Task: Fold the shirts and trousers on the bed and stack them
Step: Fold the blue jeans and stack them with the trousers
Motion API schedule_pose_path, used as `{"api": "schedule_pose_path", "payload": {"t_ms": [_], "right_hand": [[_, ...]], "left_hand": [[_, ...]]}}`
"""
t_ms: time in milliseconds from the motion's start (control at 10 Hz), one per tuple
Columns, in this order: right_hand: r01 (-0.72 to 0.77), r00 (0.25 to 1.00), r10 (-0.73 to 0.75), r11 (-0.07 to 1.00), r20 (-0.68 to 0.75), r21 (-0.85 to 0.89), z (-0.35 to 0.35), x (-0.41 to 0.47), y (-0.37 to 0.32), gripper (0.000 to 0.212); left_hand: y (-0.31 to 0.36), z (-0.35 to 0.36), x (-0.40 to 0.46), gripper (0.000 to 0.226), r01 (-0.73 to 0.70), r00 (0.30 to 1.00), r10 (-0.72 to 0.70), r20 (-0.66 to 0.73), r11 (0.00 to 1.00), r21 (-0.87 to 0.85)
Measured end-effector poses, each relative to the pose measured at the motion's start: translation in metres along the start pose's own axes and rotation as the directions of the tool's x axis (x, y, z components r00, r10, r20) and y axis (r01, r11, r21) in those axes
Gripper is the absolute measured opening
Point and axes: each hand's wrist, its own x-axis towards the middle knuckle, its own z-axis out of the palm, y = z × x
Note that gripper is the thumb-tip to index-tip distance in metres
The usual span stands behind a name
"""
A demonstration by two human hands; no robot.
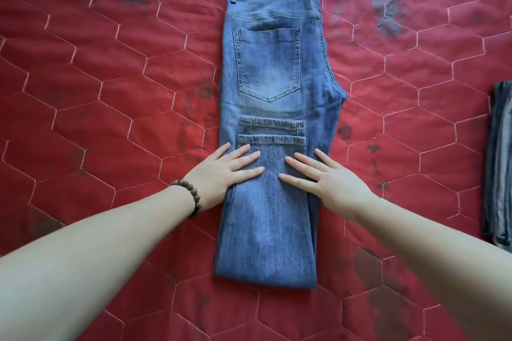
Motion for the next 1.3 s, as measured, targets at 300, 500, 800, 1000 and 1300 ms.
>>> {"api": "schedule_pose_path", "payload": {"t_ms": [300, 500, 800, 1000, 1300], "right_hand": [[-0.349, 0.932, 0.134, 0.584, 0.337, 0.733, -0.074, -0.008, 0.003, 0.072], [-0.300, 0.830, 0.440, -0.167, 0.343, 0.939, -0.114, 0.027, 0.046, 0.027], [-0.468, 0.635, 0.655, -0.094, 0.409, 0.879, -0.051, 0.061, 0.051, 0.042], [-0.401, 0.625, 0.730, -0.002, 0.275, 0.916, -0.042, 0.048, 0.041, 0.015], [-0.617, 0.650, 0.589, 0.039, 0.481, 0.786, -0.045, 0.039, 0.052, 0.037]], "left_hand": [[0.012, -0.059, -0.036, 0.056, 0.182, 0.983, -0.105, 0.149, 0.566, -0.804], [-0.002, -0.106, 0.022, 0.044, -0.739, 0.673, -0.337, -0.658, -0.271, -0.616], [-0.030, -0.060, 0.042, 0.030, 0.189, 0.667, -0.638, 0.384, -0.354, -0.916], [-0.031, -0.049, 0.032, 0.020, 0.267, 0.671, -0.667, 0.324, -0.190, -0.945], [-0.026, -0.047, 0.026, 0.031, 0.462, 0.678, -0.488, 0.550, -0.299, -0.835]]}}
